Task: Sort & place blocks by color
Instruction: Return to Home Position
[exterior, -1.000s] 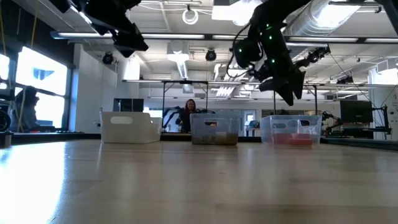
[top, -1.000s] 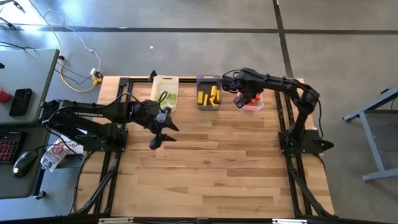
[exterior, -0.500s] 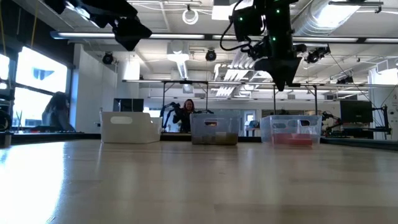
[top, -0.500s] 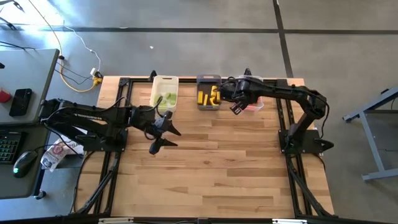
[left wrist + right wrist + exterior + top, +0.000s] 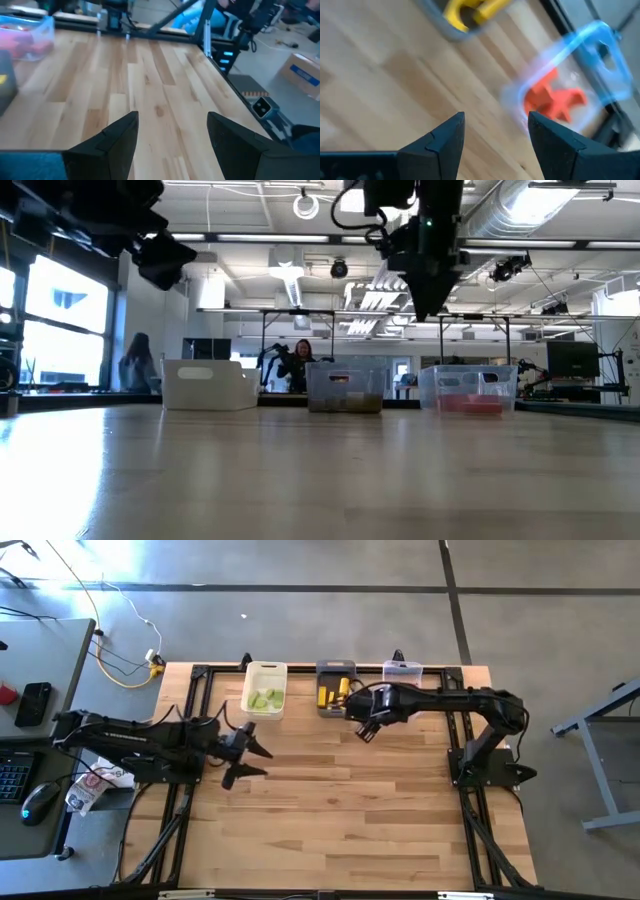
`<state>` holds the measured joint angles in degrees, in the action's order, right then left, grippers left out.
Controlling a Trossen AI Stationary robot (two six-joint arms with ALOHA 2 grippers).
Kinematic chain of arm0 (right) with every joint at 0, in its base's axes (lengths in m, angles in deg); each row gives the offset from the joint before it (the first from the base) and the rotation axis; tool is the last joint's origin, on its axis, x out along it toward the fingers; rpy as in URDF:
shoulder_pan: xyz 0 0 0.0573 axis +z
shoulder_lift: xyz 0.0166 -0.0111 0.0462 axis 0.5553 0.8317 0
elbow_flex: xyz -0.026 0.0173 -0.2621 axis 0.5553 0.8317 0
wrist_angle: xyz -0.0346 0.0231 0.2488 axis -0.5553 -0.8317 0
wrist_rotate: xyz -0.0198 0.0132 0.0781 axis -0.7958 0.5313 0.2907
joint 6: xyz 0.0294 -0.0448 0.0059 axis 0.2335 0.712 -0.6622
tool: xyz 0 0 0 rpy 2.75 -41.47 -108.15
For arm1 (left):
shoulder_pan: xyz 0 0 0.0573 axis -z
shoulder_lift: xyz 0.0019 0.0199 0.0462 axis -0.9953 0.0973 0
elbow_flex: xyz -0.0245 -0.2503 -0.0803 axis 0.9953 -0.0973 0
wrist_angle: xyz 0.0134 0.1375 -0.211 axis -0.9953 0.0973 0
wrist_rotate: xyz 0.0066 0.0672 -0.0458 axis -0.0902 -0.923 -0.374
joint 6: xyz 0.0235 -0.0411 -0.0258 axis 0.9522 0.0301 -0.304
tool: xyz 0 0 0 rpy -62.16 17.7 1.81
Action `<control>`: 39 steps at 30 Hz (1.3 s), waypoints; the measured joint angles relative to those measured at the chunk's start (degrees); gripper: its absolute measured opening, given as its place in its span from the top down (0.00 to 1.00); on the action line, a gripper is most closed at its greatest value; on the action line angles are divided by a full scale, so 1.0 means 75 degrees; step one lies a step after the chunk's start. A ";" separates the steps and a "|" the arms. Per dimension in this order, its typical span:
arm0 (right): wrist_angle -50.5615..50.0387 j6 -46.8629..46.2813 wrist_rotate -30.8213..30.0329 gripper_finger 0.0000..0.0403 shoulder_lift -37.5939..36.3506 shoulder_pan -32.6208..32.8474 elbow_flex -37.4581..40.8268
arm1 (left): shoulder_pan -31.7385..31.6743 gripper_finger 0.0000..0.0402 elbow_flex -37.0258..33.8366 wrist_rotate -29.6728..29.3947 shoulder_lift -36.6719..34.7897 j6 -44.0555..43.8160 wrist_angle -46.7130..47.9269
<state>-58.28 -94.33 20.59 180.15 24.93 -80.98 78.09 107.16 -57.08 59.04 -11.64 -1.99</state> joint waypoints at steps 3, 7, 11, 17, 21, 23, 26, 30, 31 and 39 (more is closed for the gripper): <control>0.0522 0.0337 0.0283 0.49 0.0000 0.0161 0.0000 | -0.0001 0.44 -0.0360 -0.0360 -0.0584 -0.0034 -0.0017; 0.0920 0.0582 0.0488 0.49 0.0000 0.0362 0.0000 | -0.0002 0.44 -0.0808 -0.0766 -0.1321 0.0010 -0.0030; 0.0934 0.0501 0.0283 0.49 0.0000 0.0572 0.0000 | -0.0003 0.44 -0.1433 -0.0792 -0.2007 0.0122 -0.0620; 0.0917 0.0523 0.0246 0.49 0.0000 0.0802 0.0000 | -0.0003 0.44 -0.2155 -0.0798 -0.2987 0.0005 -0.0935; 0.0926 0.0594 0.0246 0.49 0.0000 0.0851 0.0000 | -0.0003 0.44 -0.2448 -0.0813 -0.3466 0.0009 -0.0694; 0.0929 0.0594 0.0243 0.49 0.0000 0.0846 0.0000 | -0.0003 0.44 -0.2448 -0.0813 -0.3603 0.0005 -0.0505; 0.0934 0.0594 0.0243 0.49 0.0000 0.0846 0.0000 | -0.0003 0.44 -0.2442 -0.0813 -0.3758 0.0123 -0.0551; 0.0980 0.0597 0.0277 0.49 0.0000 0.0846 0.0000 | -0.0003 0.44 -0.2433 -0.0813 -0.3883 0.0574 -0.0635; 0.0984 0.0612 0.0281 0.49 0.0000 0.0846 0.0000 | -0.0003 0.44 -0.2433 -0.0813 -0.3894 0.0709 -0.0638; 0.2072 0.0840 0.0565 0.49 -0.0275 0.0846 0.0932 | -0.0003 0.44 -0.2432 -0.0692 -0.4073 0.1067 -0.1163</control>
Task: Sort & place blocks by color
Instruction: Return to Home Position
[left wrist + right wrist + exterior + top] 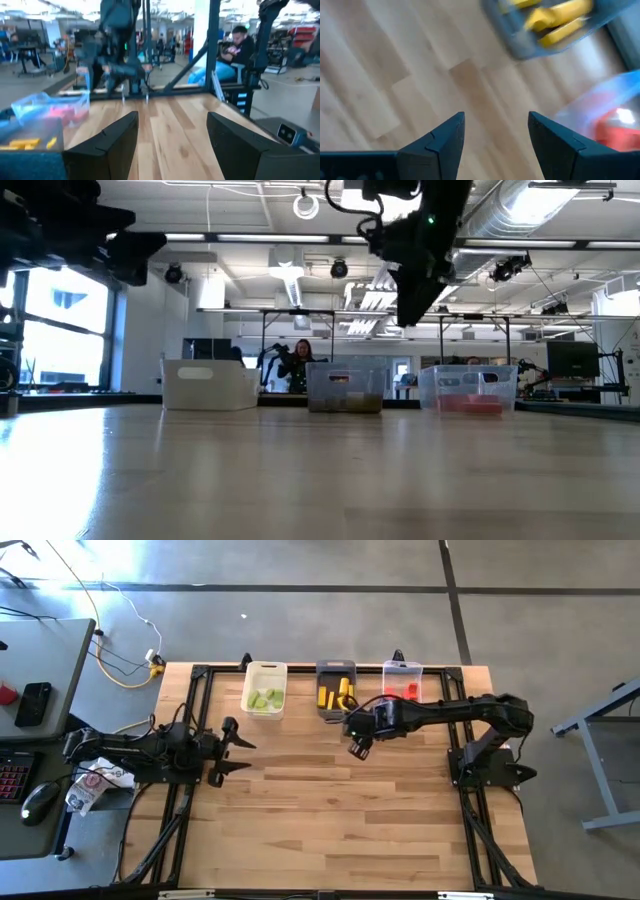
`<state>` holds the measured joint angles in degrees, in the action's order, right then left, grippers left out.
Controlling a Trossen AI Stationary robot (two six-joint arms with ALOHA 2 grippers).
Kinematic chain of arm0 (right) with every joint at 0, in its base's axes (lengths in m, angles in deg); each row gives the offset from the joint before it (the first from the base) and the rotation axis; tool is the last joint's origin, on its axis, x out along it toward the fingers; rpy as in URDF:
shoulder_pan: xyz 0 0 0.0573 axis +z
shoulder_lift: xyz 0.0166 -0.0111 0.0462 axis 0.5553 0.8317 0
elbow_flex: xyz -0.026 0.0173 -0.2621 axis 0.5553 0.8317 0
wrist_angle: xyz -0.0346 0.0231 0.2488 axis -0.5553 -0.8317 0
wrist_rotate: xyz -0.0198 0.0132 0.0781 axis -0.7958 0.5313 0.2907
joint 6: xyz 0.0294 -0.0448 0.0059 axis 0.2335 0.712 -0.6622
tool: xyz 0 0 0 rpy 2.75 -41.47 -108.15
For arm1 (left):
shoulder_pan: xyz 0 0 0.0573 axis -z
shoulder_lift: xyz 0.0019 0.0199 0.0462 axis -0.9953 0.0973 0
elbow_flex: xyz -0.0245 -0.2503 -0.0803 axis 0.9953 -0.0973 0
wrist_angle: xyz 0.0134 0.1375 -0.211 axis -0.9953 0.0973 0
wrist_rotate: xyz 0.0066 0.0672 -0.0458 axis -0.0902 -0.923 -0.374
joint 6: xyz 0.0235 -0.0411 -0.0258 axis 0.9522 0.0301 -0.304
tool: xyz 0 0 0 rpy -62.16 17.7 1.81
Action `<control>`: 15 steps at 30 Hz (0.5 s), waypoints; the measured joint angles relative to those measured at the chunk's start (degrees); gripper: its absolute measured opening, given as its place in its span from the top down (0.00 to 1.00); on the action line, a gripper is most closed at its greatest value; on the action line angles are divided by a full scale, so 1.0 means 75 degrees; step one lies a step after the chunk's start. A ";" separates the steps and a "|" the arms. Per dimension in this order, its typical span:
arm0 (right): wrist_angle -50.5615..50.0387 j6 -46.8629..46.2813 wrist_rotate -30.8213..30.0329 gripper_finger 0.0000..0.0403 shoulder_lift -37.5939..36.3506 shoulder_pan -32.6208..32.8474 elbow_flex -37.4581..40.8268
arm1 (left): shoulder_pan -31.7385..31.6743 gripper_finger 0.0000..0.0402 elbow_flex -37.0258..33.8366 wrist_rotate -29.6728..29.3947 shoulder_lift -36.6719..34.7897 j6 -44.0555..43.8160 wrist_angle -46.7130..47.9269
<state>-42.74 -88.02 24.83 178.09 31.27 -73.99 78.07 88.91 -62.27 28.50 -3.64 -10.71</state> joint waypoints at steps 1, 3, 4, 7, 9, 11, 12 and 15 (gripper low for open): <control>0.0349 0.0017 0.0180 0.49 -0.0118 -0.0012 0.0313 | 0.0000 0.44 0.0005 0.0018 -0.0048 0.0014 -0.0057; 0.0969 -0.0029 0.0545 0.49 -0.0394 -0.0058 0.0982 | 0.0000 0.44 0.0005 0.0019 -0.0178 0.0128 -0.0066; 0.1273 -0.0096 0.0711 0.49 -0.0557 -0.0070 0.1306 | 0.0000 0.44 0.0008 -0.0004 -0.0237 0.0159 -0.0064; 0.2118 -0.0297 0.0883 0.49 -0.1138 -0.0070 0.2204 | 0.0003 0.44 0.0008 -0.0038 -0.0350 0.0157 -0.0053; 0.2568 -0.0417 0.0888 0.49 -0.1567 -0.0060 0.2736 | 0.0003 0.44 0.0008 -0.0041 -0.0351 0.0148 -0.0045; 0.2920 -0.0486 0.0881 0.49 -0.2032 -0.0055 0.3223 | 0.0003 0.44 0.0008 -0.0055 -0.0333 0.0149 0.0004; 0.3086 -0.0531 0.0873 0.49 -0.2264 -0.0055 0.3452 | 0.0003 0.44 0.0008 -0.0061 -0.0325 0.0155 0.0104; 0.3695 -0.0589 0.0833 0.49 -0.2992 -0.0055 0.4126 | 0.0003 0.44 0.0008 -0.0091 -0.0324 0.0146 0.0423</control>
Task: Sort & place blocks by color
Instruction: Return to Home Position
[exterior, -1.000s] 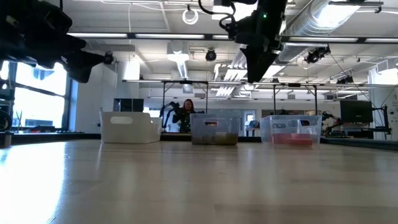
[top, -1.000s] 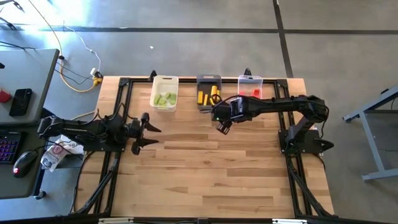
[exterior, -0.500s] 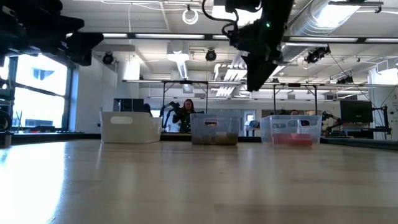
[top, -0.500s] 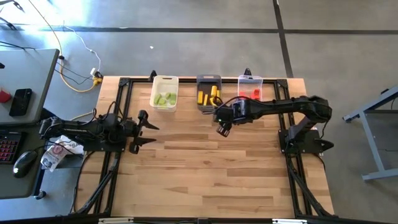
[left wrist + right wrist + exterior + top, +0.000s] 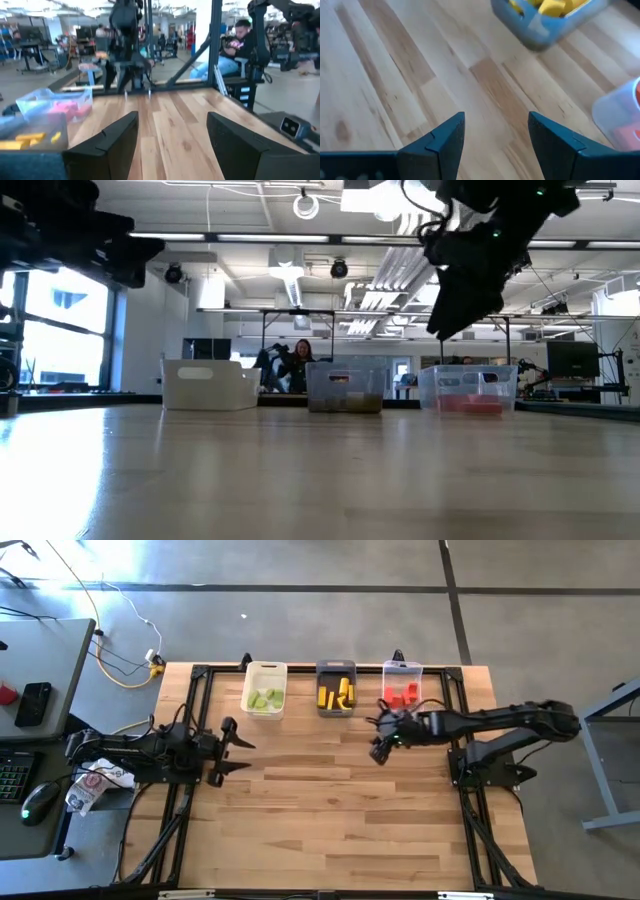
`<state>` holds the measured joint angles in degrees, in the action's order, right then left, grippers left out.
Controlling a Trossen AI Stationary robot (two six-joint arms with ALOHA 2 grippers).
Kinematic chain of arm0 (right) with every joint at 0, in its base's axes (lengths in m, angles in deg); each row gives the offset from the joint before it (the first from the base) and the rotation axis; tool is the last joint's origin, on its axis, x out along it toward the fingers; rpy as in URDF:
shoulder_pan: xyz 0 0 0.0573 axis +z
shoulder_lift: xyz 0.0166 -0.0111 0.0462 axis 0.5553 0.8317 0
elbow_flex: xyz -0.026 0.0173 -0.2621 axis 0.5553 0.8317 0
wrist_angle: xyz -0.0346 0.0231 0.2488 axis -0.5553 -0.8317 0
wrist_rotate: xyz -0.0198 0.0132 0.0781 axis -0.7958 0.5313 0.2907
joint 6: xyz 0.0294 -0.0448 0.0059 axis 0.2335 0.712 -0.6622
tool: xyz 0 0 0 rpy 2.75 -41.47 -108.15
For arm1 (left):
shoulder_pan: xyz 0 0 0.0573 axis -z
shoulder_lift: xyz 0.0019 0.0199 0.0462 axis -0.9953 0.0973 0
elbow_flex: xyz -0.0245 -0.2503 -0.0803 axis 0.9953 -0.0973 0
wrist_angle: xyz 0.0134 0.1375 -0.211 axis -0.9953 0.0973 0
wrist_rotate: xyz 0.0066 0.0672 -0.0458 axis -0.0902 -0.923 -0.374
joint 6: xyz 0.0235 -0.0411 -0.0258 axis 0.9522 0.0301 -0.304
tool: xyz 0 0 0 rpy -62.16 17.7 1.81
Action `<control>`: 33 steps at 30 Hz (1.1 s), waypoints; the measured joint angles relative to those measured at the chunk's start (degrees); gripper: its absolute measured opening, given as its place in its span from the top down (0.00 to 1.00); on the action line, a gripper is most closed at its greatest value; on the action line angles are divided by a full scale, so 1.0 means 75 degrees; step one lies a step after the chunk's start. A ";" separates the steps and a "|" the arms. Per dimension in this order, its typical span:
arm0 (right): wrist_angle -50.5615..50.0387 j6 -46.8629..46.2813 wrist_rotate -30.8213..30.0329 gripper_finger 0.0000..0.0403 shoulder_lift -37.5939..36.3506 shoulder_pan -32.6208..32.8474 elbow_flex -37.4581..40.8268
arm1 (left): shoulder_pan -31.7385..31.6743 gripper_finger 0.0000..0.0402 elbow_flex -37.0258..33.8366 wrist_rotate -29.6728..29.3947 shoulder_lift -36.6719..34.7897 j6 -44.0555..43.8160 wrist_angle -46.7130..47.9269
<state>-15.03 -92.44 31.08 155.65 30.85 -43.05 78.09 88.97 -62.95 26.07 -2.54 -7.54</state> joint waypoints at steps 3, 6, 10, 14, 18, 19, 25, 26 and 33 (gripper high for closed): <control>0.0825 0.0129 -0.0081 0.49 -0.0718 0.0000 0.0754 | 0.0000 0.44 0.0000 -0.0005 0.0002 -0.0070 0.0311; 0.1863 0.0296 -0.0066 0.49 -0.1415 0.0000 0.1577 | 0.0000 0.44 0.0000 -0.0004 0.0002 -0.0261 0.0397; 0.3358 0.0642 0.0298 0.49 -0.2301 0.0000 0.2696 | -0.0003 0.44 0.0000 0.0001 0.0002 -0.0114 0.0397; 0.4712 0.0806 0.0766 0.49 -0.3064 0.0000 0.3647 | -0.0003 0.44 0.0000 -0.0024 0.0002 0.0124 0.0397; 0.5638 0.0904 0.1467 0.49 -0.3691 0.0000 0.4310 | -0.0001 0.44 0.0000 -0.0022 0.0002 0.0139 0.0395; 0.5826 0.1009 0.1636 0.49 -0.3818 0.0000 0.4448 | 0.0000 0.44 0.0000 -0.0030 0.0002 0.0137 0.0394; 0.6652 0.1401 0.1899 0.49 -0.4643 -0.0003 0.5212 | -0.0003 0.44 0.0000 -0.0010 0.0002 0.0136 0.0394; 0.6667 0.1391 0.1902 0.49 -0.4783 -0.0003 0.5303 | -0.0003 0.44 0.0000 -0.0013 0.0002 0.0139 0.0394; 0.6669 0.1579 0.1902 0.49 -0.5621 -0.0003 0.5737 | 0.0000 0.44 0.0000 -0.0014 0.0002 0.0139 0.0394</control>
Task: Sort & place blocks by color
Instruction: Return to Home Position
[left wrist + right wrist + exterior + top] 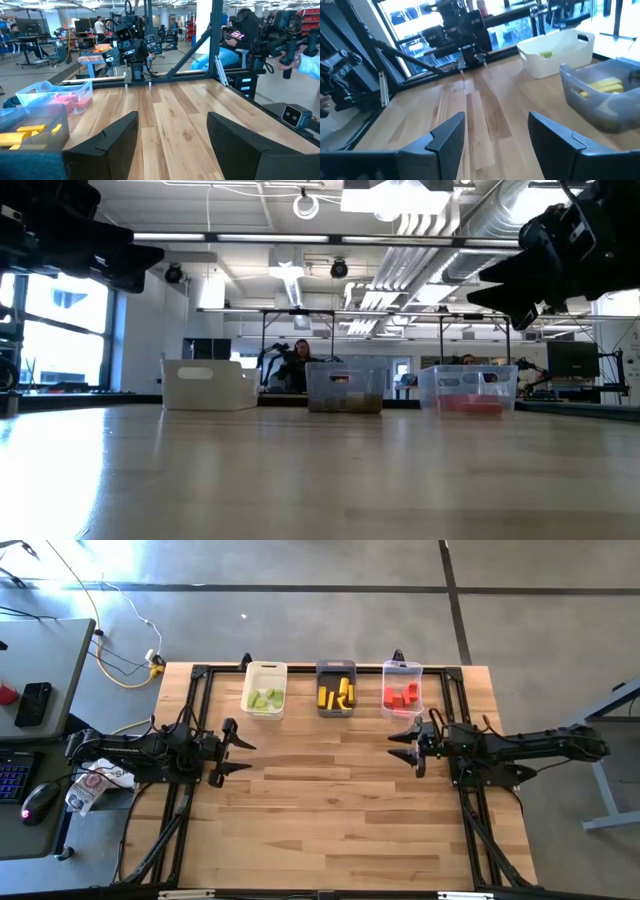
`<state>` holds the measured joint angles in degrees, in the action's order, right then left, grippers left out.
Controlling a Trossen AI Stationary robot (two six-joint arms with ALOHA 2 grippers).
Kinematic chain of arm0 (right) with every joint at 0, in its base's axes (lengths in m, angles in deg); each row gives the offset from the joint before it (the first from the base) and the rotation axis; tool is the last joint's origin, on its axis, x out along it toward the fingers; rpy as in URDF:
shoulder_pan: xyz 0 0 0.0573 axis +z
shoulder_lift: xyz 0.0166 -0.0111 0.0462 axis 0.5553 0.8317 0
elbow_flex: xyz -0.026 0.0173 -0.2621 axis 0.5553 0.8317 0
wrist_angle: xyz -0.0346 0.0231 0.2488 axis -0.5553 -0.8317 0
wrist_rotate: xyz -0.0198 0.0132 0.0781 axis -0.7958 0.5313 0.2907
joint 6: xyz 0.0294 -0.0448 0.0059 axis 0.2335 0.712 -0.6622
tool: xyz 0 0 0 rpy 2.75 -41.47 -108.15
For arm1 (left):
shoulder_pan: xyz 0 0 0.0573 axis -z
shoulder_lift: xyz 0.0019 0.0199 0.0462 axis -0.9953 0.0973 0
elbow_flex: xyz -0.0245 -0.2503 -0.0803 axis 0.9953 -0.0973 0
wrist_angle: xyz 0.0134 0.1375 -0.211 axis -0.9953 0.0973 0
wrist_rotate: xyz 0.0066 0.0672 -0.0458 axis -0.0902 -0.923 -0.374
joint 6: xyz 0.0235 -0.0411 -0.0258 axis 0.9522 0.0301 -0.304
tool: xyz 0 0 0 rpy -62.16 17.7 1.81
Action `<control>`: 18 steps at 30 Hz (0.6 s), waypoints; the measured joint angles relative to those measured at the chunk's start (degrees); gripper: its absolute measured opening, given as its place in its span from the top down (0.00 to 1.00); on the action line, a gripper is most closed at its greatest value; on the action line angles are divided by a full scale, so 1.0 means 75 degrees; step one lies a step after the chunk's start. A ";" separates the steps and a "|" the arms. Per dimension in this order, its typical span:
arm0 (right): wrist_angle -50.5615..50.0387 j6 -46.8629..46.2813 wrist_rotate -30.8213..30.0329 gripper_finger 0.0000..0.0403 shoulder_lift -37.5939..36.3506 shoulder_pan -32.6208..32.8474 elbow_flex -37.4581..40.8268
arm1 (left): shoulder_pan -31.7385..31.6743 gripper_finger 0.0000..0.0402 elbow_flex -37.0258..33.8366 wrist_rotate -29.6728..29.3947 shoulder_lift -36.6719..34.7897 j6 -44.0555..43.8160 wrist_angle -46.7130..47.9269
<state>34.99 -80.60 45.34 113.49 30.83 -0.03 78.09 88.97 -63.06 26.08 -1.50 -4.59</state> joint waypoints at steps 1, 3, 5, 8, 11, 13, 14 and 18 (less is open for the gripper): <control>-0.0002 0.0069 0.0000 0.49 -0.0093 0.0000 0.0032 | -0.0003 0.44 0.0000 0.0001 0.0000 0.0000 0.0000; 0.0003 0.0177 -0.0002 0.49 -0.0282 0.0000 0.0131 | 0.0000 0.44 0.0000 -0.0002 0.0000 0.0000 0.0000; 0.0019 0.0231 -0.0027 0.49 -0.0493 -0.0004 0.0243 | 0.0000 0.44 0.0000 -0.0001 0.0000 -0.0002 0.0000; -0.0245 0.0302 -0.0244 0.49 -0.0795 -0.0006 0.0264 | 0.0000 0.44 0.0000 0.0000 0.0000 0.0000 -0.0002; -0.0468 0.0429 -0.0510 0.49 -0.1061 -0.0012 0.0265 | 0.0000 0.44 0.0000 -0.0002 0.0000 -0.0001 -0.0001; -0.0630 0.0503 -0.0672 0.49 -0.1224 -0.0012 0.0266 | 0.0000 0.44 0.0000 -0.0002 0.0000 0.0000 -0.0003; -0.0750 0.0547 -0.0737 0.49 -0.1310 -0.0012 0.0264 | -0.0001 0.44 0.0000 -0.0002 0.0000 0.0000 -0.0003; -0.1326 0.0563 -0.1111 0.49 -0.1618 -0.0012 0.0265 | 0.0000 0.44 0.0000 -0.0002 0.0000 0.0000 -0.0003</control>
<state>25.05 -76.38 37.01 101.35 30.74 1.96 78.09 88.97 -63.07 26.08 -1.50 -4.61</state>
